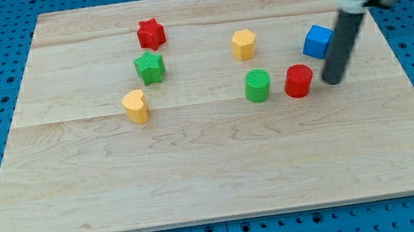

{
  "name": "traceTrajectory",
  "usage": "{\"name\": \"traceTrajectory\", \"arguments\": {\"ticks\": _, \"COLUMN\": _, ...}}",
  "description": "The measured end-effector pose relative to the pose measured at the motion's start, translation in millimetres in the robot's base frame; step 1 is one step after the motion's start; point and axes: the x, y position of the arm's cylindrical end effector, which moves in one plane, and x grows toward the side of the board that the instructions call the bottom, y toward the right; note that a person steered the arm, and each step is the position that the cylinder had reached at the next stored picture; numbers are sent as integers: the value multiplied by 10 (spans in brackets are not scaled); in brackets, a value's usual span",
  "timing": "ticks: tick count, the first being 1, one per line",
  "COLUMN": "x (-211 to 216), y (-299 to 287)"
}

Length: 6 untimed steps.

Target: Push the red circle into the green circle

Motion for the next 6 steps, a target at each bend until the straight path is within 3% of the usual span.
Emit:
{"name": "traceTrajectory", "arguments": {"ticks": 1, "x": 0, "y": -989}}
{"name": "traceTrajectory", "arguments": {"ticks": 2, "x": -44, "y": -1619}}
{"name": "traceTrajectory", "arguments": {"ticks": 4, "x": -365, "y": -1426}}
{"name": "traceTrajectory", "arguments": {"ticks": 6, "x": -361, "y": -2047}}
